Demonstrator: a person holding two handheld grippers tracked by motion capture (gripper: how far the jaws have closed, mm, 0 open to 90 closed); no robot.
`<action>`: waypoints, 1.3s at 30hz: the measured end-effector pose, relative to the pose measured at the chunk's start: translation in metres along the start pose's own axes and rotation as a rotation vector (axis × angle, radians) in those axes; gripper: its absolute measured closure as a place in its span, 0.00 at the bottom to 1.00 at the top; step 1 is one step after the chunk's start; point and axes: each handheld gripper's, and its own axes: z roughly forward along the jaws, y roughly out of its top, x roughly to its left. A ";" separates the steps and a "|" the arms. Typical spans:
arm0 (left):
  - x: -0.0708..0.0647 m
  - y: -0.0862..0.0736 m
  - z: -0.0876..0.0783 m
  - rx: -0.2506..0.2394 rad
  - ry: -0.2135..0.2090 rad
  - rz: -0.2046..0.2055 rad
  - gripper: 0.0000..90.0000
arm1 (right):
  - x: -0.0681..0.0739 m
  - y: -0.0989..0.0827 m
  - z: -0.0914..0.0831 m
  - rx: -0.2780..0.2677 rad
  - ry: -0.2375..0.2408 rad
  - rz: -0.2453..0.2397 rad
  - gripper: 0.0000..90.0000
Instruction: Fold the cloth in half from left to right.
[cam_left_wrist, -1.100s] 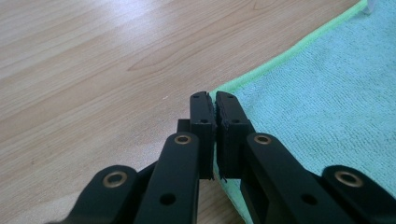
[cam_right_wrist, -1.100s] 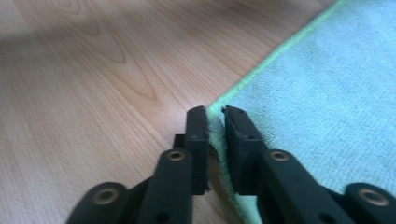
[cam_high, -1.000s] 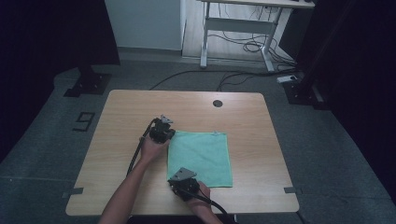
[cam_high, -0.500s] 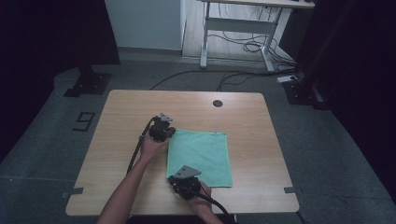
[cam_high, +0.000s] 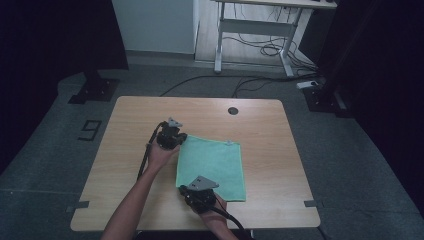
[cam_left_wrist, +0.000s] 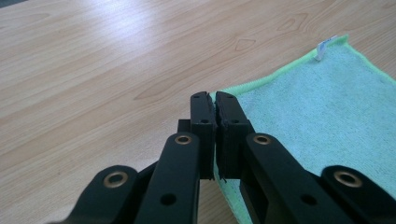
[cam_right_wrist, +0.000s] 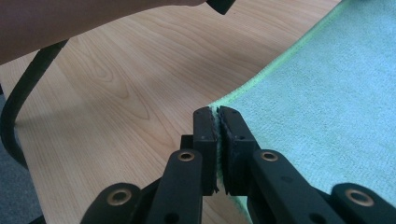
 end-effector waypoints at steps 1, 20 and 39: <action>0.000 0.000 -0.001 -0.002 0.000 -0.004 0.97 | 0.000 0.000 0.000 -0.002 0.002 0.003 0.95; -0.005 0.014 -0.018 -0.017 -0.016 0.006 0.97 | 0.003 0.011 -0.004 -0.045 -0.003 0.009 0.95; 0.004 0.019 -0.035 -0.033 -0.007 -0.016 0.97 | 0.009 0.024 -0.006 -0.070 0.006 -0.008 0.95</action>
